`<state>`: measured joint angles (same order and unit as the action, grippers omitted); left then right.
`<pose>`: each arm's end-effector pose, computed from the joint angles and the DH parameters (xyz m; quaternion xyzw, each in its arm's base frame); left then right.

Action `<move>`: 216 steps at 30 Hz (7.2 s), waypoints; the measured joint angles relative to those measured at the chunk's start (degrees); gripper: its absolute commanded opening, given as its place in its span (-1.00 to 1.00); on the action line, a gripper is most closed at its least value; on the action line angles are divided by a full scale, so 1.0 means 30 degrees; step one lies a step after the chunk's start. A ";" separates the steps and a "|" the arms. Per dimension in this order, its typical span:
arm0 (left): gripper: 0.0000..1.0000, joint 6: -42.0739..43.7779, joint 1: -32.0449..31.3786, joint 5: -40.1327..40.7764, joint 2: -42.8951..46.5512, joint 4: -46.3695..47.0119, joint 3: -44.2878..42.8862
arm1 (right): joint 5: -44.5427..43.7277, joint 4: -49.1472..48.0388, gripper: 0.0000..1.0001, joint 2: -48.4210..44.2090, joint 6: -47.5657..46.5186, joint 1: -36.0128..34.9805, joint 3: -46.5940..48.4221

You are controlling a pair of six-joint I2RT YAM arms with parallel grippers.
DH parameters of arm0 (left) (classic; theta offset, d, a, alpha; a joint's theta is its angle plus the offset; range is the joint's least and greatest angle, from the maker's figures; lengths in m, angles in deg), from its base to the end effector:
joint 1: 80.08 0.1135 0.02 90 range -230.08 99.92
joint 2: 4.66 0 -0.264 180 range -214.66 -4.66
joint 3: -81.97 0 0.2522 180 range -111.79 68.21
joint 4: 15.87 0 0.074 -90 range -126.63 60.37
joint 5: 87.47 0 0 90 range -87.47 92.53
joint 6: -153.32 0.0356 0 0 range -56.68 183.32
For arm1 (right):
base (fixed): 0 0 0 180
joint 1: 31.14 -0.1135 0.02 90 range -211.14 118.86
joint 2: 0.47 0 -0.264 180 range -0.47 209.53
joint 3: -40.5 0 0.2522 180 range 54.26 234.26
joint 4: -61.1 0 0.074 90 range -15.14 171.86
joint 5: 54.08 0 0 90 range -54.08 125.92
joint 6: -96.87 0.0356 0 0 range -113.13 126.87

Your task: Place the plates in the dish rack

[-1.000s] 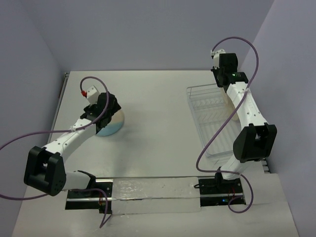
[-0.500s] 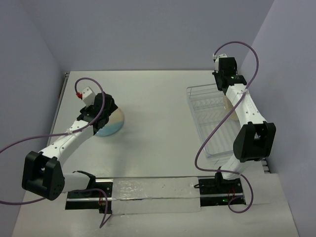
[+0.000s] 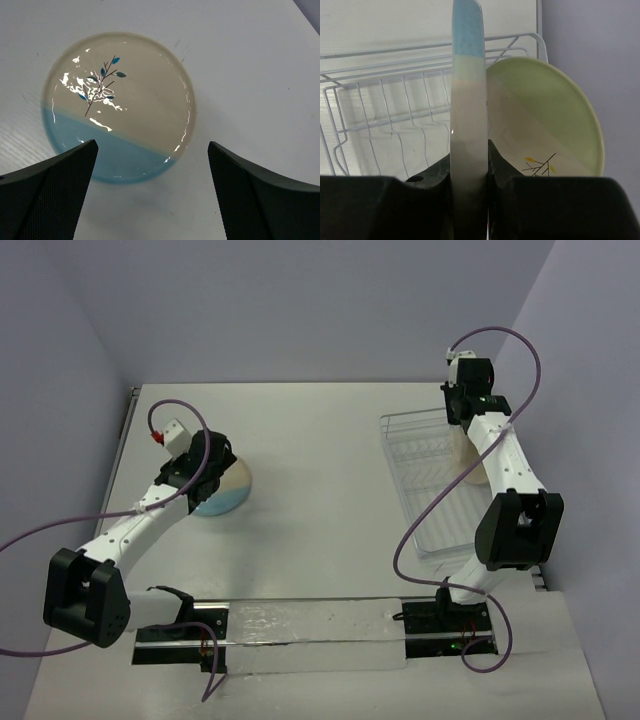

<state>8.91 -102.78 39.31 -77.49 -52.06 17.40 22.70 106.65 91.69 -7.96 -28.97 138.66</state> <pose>0.2525 -0.0825 0.2577 -0.3565 0.8083 -0.0015 0.4686 0.3640 -0.0219 0.3345 -0.0503 0.8986 -0.1656 0.4033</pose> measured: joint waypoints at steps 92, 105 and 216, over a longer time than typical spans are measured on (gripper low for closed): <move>0.99 -0.0481 0.0000 0.0612 -0.1630 -0.1312 -0.2097 | 0.2100 -0.1896 0.75 -0.0133 0.2150 0.3127 -0.1421; 0.99 -0.0124 0.0000 0.0634 -0.1370 -0.0961 -0.1798 | -0.0134 -0.2600 0.83 -0.0860 0.2560 0.3163 -0.0836; -0.99 0.1027 -0.1287 -0.6066 -0.6907 0.5589 0.1423 | 0.7665 -0.4690 0.97 1.0172 1.3949 -1.1203 0.1910</move>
<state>11.99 -106.64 21.11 -98.21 -35.30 21.67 45.70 92.58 122.21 33.89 -62.58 144.39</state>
